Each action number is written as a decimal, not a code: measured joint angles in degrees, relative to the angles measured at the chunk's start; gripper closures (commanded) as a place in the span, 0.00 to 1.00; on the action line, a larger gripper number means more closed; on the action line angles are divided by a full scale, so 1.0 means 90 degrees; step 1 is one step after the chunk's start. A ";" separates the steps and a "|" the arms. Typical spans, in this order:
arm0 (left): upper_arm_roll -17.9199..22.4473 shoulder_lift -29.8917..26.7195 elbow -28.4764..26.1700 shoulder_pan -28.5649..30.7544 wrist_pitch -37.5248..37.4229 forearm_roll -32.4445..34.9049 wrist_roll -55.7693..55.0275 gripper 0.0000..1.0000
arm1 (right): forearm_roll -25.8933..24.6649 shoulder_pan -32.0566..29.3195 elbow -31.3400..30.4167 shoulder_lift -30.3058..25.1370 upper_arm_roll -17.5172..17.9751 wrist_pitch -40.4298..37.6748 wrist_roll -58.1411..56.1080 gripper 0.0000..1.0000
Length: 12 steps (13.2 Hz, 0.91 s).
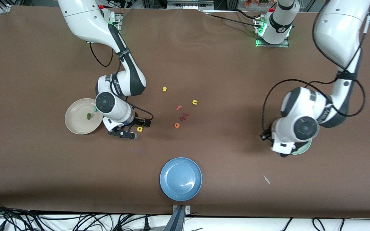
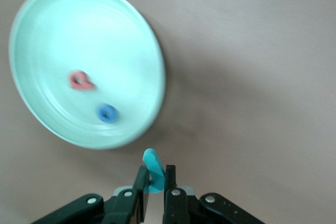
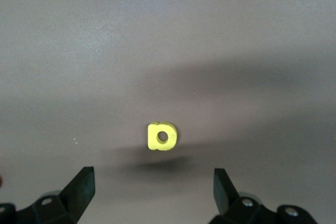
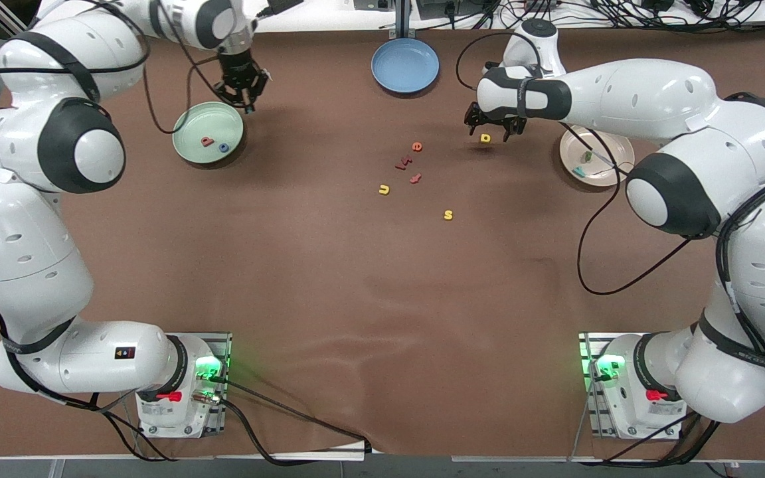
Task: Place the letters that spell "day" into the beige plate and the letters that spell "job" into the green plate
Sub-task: 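Release the j onto the green plate while the right gripper grasps the D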
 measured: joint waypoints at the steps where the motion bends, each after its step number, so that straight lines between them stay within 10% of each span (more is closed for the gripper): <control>1: 0.0003 -0.0001 -0.0107 0.0248 -0.0033 0.0000 0.0412 1.00 | 0.0000 -0.0001 0.0036 0.0060 -0.0005 0.0031 0.0000 0.01; 8: 0.0014 0.0016 -0.0669 0.1395 0.0225 0.0017 0.2176 1.00 | 0.0000 -0.0014 0.0150 0.0311 -0.0039 0.0216 0.0000 0.18; 10: 0.0025 0.0110 -0.0875 0.1536 0.0517 0.0226 0.2253 0.85 | 0.0000 -0.0020 0.0150 0.0333 -0.0039 0.0216 0.0000 0.26; 12: 0.0025 0.0167 -0.0892 0.1598 0.0578 0.0254 0.2350 0.34 | 0.0000 -0.0024 0.0150 0.0364 -0.0040 0.0216 0.0000 0.32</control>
